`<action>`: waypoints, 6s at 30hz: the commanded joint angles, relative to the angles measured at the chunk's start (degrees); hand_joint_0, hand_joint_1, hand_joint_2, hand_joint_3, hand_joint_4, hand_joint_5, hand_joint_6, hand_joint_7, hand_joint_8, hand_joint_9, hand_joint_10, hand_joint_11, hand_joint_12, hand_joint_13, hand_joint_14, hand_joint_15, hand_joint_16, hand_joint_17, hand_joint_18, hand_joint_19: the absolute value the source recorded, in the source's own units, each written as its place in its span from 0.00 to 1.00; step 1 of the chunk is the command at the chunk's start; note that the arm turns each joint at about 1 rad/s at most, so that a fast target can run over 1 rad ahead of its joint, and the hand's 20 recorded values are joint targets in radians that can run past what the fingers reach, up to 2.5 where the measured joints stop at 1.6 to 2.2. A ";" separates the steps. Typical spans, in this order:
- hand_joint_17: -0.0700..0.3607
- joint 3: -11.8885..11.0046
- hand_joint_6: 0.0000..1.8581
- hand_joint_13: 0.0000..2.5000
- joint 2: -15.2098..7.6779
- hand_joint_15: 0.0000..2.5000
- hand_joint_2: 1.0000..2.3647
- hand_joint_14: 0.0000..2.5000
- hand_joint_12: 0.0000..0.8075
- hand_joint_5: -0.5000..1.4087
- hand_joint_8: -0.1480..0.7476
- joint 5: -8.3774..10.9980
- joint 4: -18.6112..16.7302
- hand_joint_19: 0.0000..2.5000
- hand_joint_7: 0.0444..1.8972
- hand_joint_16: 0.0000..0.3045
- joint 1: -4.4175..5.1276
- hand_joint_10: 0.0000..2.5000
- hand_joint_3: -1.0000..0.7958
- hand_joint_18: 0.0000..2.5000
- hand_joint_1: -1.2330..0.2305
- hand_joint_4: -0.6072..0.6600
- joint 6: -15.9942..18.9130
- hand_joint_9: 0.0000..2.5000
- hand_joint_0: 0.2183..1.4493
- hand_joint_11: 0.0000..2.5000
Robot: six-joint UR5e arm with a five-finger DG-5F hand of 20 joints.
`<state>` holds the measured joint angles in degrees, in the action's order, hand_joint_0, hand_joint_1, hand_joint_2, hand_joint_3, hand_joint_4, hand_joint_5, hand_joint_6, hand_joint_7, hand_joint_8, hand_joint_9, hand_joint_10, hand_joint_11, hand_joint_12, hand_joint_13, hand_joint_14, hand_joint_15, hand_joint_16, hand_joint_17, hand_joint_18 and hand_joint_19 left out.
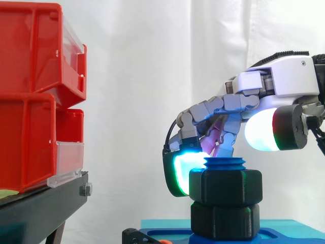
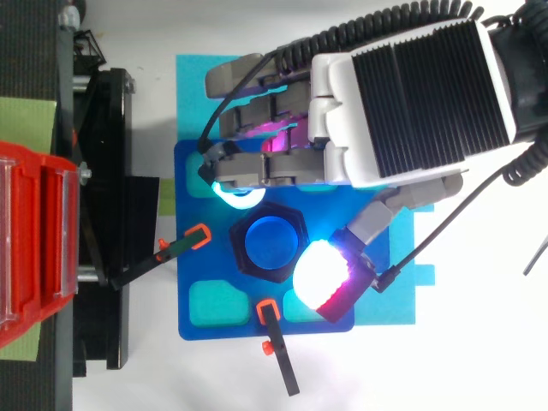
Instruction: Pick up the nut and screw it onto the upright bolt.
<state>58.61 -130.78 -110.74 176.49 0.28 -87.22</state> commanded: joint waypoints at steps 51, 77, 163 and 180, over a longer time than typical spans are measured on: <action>0.34 0.46 0.27 0.22 -0.09 0.00 0.00 0.00 0.35 0.21 0.42 -0.62 -1.67 0.00 0.38 0.11 0.07 0.00 0.28 0.08 0.75 0.65 0.12 0.33 0.22 0.00; 0.33 0.46 0.27 0.22 0.00 0.00 0.00 0.00 0.35 0.24 0.44 -0.18 -0.97 0.00 0.55 0.11 1.04 0.00 0.28 0.08 0.74 0.69 0.65 0.34 0.23 0.00; 0.36 14.87 0.27 0.15 22.94 0.00 0.00 0.00 0.41 0.18 0.43 16.26 12.39 0.00 0.37 0.12 0.25 0.00 0.28 0.02 0.69 0.65 -2.69 0.25 0.23 0.00; 0.38 15.31 0.27 0.15 23.38 0.00 0.00 0.00 0.43 0.16 0.46 26.01 11.51 0.00 0.36 0.14 0.60 0.00 0.28 0.03 0.57 0.68 14.80 0.23 0.21 0.00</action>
<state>73.91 -107.40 -86.99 188.61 0.81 -76.96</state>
